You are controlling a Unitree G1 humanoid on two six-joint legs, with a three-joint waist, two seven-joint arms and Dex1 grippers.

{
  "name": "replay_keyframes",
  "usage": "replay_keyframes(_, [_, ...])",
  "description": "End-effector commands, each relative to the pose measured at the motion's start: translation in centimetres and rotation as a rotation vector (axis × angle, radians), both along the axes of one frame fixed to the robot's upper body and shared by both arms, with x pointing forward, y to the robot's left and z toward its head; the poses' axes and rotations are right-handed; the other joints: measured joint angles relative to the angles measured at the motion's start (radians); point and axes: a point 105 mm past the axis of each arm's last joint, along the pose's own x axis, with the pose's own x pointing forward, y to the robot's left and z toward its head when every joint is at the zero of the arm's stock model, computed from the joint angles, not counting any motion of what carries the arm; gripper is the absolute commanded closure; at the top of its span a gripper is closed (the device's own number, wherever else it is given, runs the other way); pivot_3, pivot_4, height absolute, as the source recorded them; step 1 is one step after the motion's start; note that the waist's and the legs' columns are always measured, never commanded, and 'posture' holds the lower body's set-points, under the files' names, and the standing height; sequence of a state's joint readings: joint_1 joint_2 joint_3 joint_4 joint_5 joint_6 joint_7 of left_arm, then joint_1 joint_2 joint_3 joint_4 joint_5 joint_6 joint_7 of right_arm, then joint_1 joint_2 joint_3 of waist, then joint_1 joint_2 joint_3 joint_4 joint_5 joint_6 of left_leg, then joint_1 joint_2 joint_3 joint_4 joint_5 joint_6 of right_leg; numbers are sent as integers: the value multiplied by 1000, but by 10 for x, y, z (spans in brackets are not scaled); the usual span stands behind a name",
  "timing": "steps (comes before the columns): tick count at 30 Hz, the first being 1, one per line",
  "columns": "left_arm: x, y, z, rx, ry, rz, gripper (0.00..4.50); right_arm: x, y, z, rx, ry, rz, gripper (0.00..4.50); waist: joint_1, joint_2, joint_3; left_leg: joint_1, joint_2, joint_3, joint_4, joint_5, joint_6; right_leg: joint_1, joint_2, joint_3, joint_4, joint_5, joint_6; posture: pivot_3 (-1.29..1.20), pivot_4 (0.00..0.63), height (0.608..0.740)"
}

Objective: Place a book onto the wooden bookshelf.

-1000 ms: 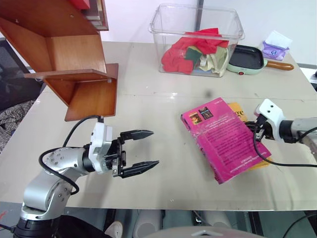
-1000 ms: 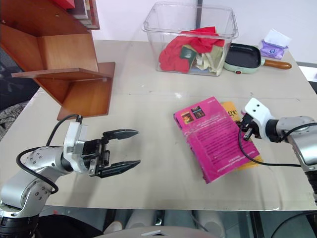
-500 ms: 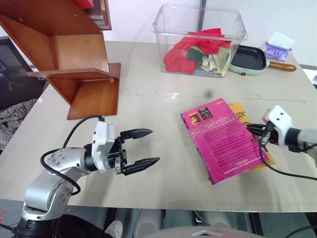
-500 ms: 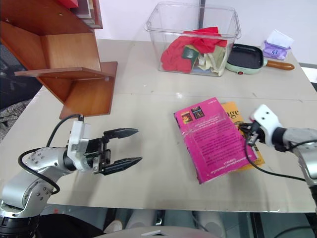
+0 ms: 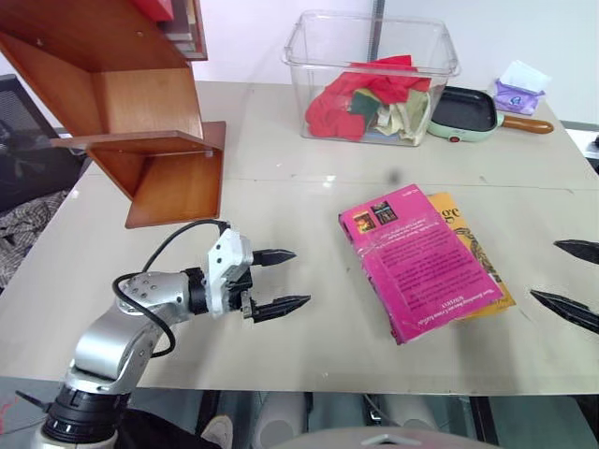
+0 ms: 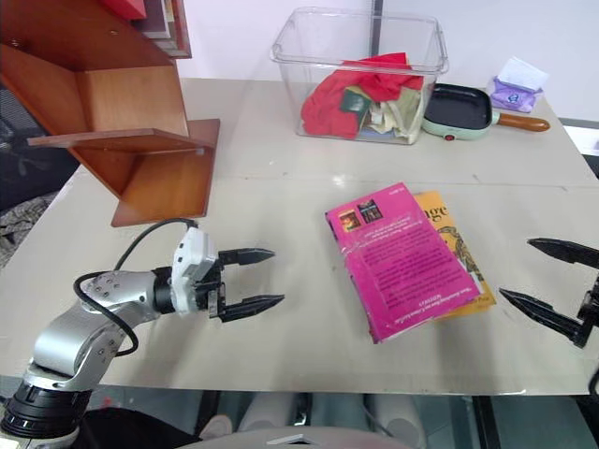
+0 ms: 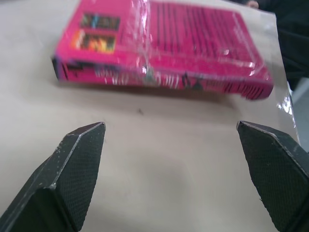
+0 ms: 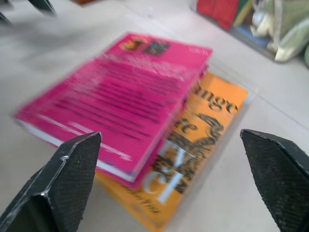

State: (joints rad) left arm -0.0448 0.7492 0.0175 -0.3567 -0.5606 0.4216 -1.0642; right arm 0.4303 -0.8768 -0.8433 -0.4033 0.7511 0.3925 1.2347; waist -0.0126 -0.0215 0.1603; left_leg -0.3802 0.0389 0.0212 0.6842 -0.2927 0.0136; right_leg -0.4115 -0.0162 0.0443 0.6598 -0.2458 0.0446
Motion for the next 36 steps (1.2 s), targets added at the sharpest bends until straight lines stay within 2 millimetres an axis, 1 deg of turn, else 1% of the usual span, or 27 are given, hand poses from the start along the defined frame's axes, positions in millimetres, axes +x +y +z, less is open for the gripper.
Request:
replay_keyframes(1, [5, 2, -1, 11, -47, -24, 0, -14, 7, 20, 50, -28, 14, 9, 0, 0, 0, 0, 0, 0, 0, 0, 0, 0, 0, 0, 0, 0, 0, 0, 150, 714])
replay_keyframes(2, [9, 4, -3, 17, -48, -11, 0, -17, 11, 22, 63, -23, 27, 9, 1, 0, 0, 0, 0, 0, 0, 0, 0, 0, -1, 0, 0, 0, 0, 0, 150, 714])
replay_keyframes(3, [11, 6, -5, 22, -57, -7, 0, -19, 14, 28, 67, -54, 37, 9, 1, 0, 0, 0, 0, 0, 0, 0, 0, 0, -1, 0, 0, 0, 0, 0, 150, 714])
replay_keyframes(7, [11, 11, -11, 25, -35, -18, 0, -26, 31, 30, 55, -53, 110, 9, 1, 0, 0, 0, 0, 0, 0, 0, 0, 0, -1, 0, 0, 0, 0, 0, 150, 714])
replay_keyframes(9, [11, 7, -10, 25, 35, -13, 0, -23, 35, 35, 40, -77, 164, 9, 3, -1, 0, -1, 0, 0, 0, 0, 0, 0, -1, -1, 0, 0, 0, 0, 150, 714])
replay_keyframes(11, [7, 4, -11, 13, 177, -26, 0, -23, 35, 35, 37, -60, 200, 9, 3, -1, 1, -1, 0, -1, 0, 0, 0, 0, -1, 0, 0, 0, 0, 0, 150, 714])
replay_keyframes(13, [3, 6, -10, -7, 282, -34, 0, -22, 36, 34, 34, -52, 207, 9, 4, -1, 1, -1, 0, -1, 0, 0, 0, 0, -1, -1, 0, 0, 0, 0, 150, 714])
replay_keyframes(15, [7, -2, -5, -80, 474, -7, 0, -22, 32, 34, 26, -42, 200, 9, 8, -1, 1, -1, 0, -1, 0, 0, 0, 0, -1, -2, 0, 0, 0, 0, 150, 714])
replay_keyframes(17, [10, -13, -5, -95, 664, 19, 0, -23, 31, 35, 17, -37, 198, 9, 16, -1, 1, -2, 0, -1, 0, 0, 0, 0, -1, -3, 0, 0, 1, 0, 150, 714])
replay_keyframes(18, [11, -20, -5, -102, 751, 16, 0, -24, 32, 36, 14, -36, 199, 9, 22, -1, 1, -2, 0, -2, 0, 0, 0, 0, -1, -3, 0, 2, 4, 0, 150, 714])
replay_keyframes(20, [14, -35, -1, -128, 819, 9, 0, -26, 34, 35, 10, -32, 199, 9, 24, -2, 1, -2, -1, -2, 1, 0, 0, 0, -1, -3, 0, 2, 4, 0, 150, 714])
replay_keyframes(22, [30, -51, 0, -190, 912, 58, 0, -28, 35, 33, 12, -28, 184, 9, 24, -2, 1, -2, -1, -3, 1, 0, 0, 0, -1, -3, 0, 2, 4, 0, 150, 714])
replay_keyframes(24, [40, -63, -1, -237, 978, 81, 0, -31, 37, 30, 16, -24, 172, 9, 23, -4, 2, -3, -2, -4, 1, 0, 0, 0, -1, -3, 0, 2, 4, 0, 150, 714])
replay_keyframes(25, [46, -68, -1, -266, 999, 95, 0, -33, 38, 29, 19, -22, 166, 9, 24, -4, 2, -3, -2, -4, 1, 0, 0, 0, 0, -4, 0, 4, 0, 0, 150, 714])
replay_keyframes(29, [59, -89, -3, -338, 1054, 145, 0, -40, 44, 27, 23, -21, 150, 9, 23, -4, 2, -2, -2, -5, 1, 0, 0, 0, 0, -4, 0, 4, 0, 0, 150, 714])
replay_keyframes(33, [65, -112, -10, -362, 1107, 190, 0, -44, 47, 27, 20, -35, 114, 9, 25, -4, 2, -3, -3, -5, 1, 0, 0, 0, -2, -2, 0, 4, 0, 0, 150, 714])
replay_keyframes(36, [68, -122, -10, -389, 1127, 213, 0, -46, 49, 26, 21, -36, 101, 9, 25, -6, 2, -3, -3, -5, 2, 0, 0, 0, -2, -3, -1, 5, 0, 0, 150, 714])
